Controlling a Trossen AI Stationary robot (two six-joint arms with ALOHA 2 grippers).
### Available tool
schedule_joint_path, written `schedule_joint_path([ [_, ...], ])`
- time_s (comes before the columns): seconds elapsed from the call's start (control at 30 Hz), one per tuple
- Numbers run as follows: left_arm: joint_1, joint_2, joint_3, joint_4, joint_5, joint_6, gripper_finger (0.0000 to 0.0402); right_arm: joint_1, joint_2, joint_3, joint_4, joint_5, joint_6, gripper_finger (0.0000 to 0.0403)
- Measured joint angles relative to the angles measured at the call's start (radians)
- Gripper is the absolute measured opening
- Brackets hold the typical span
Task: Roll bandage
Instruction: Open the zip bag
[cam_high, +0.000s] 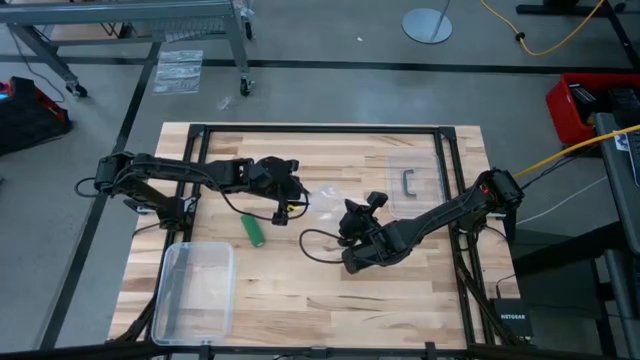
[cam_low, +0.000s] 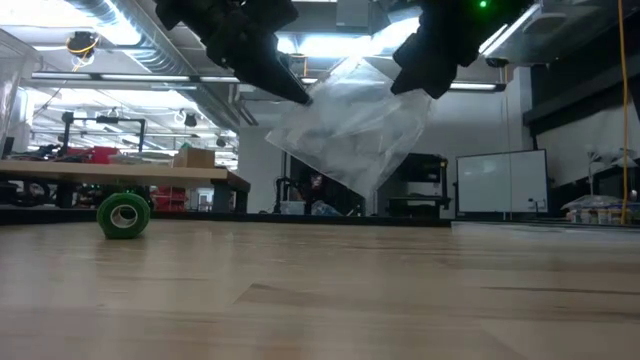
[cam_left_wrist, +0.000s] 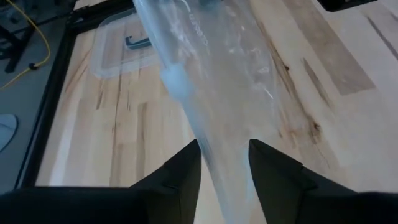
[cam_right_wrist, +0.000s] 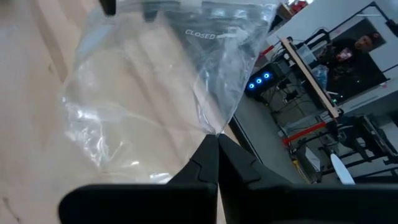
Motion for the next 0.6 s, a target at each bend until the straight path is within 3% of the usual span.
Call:
schedule_joint_path([
  [0.23, 0.000, 0.000, 0.000, 0.000, 0.000, 0.020, 0.0011, 0.000, 0.000, 0.000, 0.030, 0.033, 0.000, 0.0001],
  [0.37, -0.003, 0.000, 0.000, 0.000, -0.012, 0.019, 0.0007, -0.001, 0.000, 0.000, 0.032, 0.093, 0.027, 0.0001],
  [0.6, -0.030, -0.001, 0.001, -0.059, -0.142, 0.011, 0.0002, -0.001, 0.000, 0.000, 0.033, 0.351, 0.080, 0.0010],
])
